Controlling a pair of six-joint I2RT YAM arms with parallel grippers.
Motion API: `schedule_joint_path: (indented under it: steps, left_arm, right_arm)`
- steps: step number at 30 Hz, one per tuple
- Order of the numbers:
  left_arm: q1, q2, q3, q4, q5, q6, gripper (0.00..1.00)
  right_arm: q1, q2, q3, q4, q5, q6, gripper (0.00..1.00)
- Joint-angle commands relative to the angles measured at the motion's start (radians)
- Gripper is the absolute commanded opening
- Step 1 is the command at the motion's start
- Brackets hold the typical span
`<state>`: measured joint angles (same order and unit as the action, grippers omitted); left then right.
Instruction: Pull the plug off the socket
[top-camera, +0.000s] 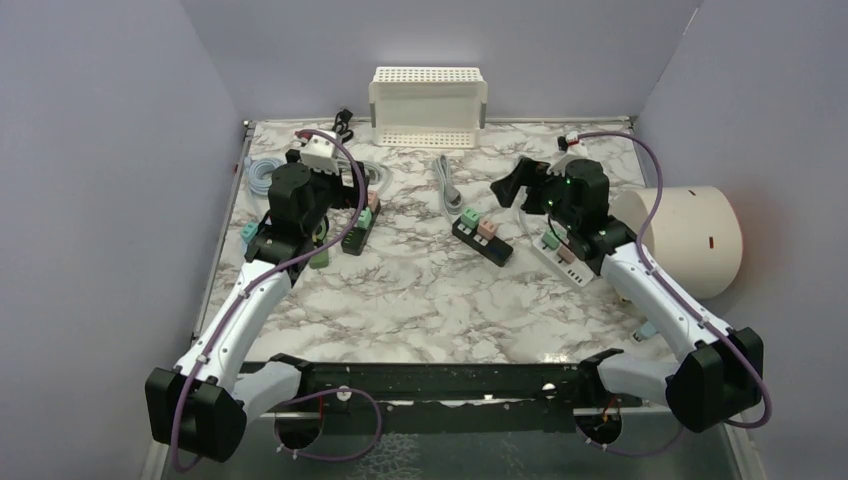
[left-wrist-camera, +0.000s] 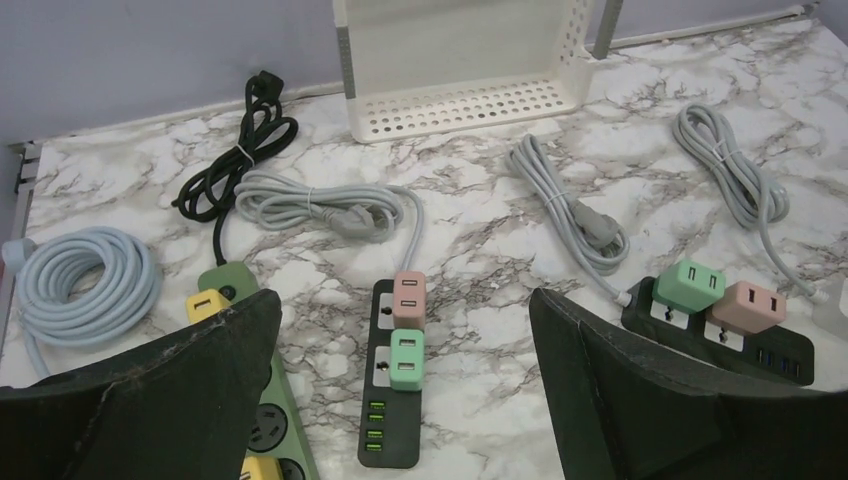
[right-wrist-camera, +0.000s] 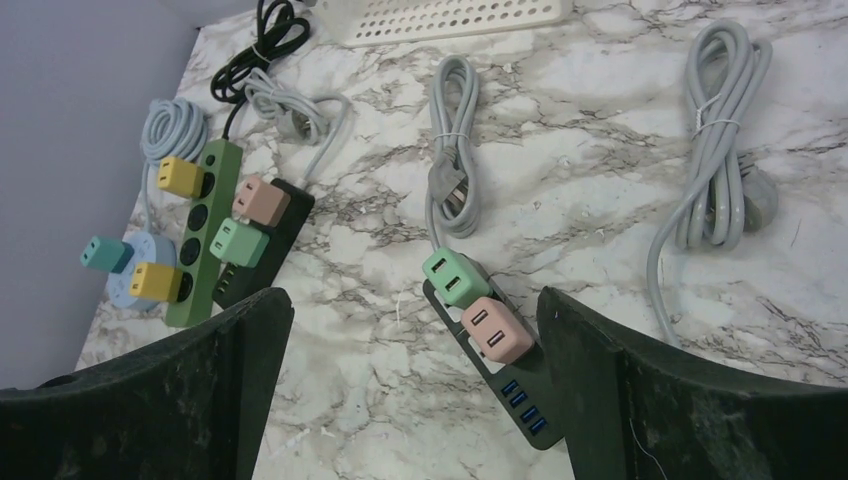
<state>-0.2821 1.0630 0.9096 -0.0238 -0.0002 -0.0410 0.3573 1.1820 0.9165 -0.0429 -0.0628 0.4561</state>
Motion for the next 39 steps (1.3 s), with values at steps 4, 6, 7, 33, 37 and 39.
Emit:
schedule_joint_path:
  steps: [4, 6, 7, 33, 37, 39]
  left_arm:
    - [-0.012, -0.012, 0.065, -0.01, 0.16, 0.099, 0.99]
    - [-0.013, -0.022, 0.072, -0.068, 0.323, 0.167, 0.99]
    - [-0.013, -0.022, 0.093, -0.123, 0.436, 0.22, 0.99]
    - [0.012, -0.013, -0.005, 0.107, 0.431, -0.05, 0.99]
    - [0.011, -0.018, -0.019, 0.1, 0.451, -0.043, 0.99]
    - [0.012, -0.025, -0.026, 0.102, 0.459, -0.04, 0.99]
  right_arm:
    - [-0.012, 0.017, 0.015, 0.067, -0.09, 0.006, 0.99]
    - [-0.013, 0.032, -0.002, 0.099, -0.15, -0.018, 0.99]
    - [-0.013, 0.045, 0.0, 0.1, -0.188, -0.033, 0.99]
    - [0.088, 0.515, 0.254, -0.103, -0.148, -0.501, 0.82]
    - [0.097, 0.573, 0.278, -0.127, -0.131, -0.511, 0.77]
    - [0.104, 0.603, 0.29, -0.137, -0.107, -0.526, 0.77]
